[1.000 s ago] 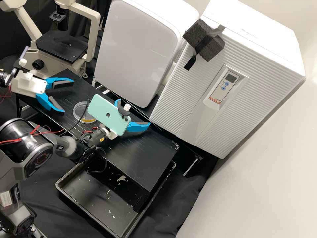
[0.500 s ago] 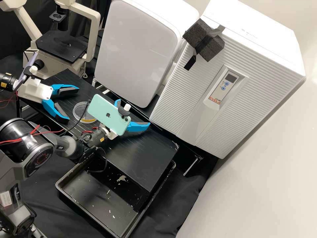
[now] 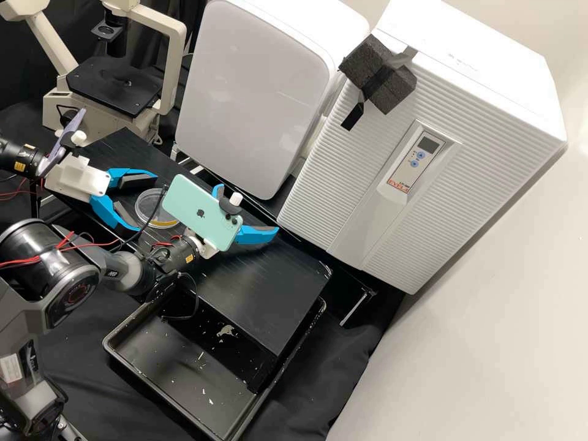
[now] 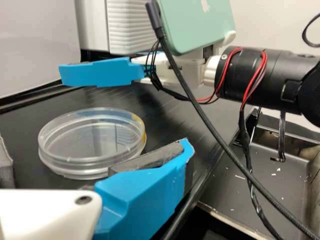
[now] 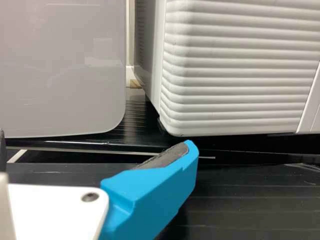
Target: Place the petri dish on the microscope
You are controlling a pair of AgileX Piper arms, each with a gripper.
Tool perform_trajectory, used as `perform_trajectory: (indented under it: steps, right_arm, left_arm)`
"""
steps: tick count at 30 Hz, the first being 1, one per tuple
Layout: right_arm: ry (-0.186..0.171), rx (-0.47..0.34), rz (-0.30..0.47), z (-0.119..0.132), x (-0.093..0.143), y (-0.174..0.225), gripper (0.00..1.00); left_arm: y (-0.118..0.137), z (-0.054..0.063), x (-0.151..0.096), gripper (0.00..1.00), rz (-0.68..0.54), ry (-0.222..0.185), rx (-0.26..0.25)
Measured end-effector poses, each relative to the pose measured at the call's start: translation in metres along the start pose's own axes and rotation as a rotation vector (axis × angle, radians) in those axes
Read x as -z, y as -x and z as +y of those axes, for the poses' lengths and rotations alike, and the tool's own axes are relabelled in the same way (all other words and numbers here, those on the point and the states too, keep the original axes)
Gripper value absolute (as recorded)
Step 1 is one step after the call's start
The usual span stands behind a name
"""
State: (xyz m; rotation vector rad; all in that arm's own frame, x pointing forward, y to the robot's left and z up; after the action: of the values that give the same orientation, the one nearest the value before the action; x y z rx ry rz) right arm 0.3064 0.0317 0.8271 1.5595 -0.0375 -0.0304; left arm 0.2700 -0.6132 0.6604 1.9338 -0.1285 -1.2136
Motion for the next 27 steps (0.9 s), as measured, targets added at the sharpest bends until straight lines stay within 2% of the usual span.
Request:
perform_trajectory:
  steps: [4, 11, 22, 27]
  right_arm:
    - [0.0, 0.0, 0.0, 0.0, 0.0, 0.0, 1.0]
    - [0.0, 0.0, 0.0, 0.0, 0.0, 0.0, 1.0]
    - [0.0, 0.0, 0.0, 0.0, 0.0, 0.0, 1.0]
    - [0.0, 0.0, 0.0, 0.0, 0.0, 0.0, 1.0]
  left_arm:
    - [-0.005, 0.003, 0.001, 1.0, -0.001, 0.005, -0.009]
    - [-0.014, 0.002, 0.005, 1.0, 0.02, 0.014, 0.013]
    - [-0.017, 0.005, 0.001, 1.0, 0.01, 0.045, 0.006]
    - [-0.018, 0.004, -0.002, 1.0, 0.002, 0.047, 0.007]
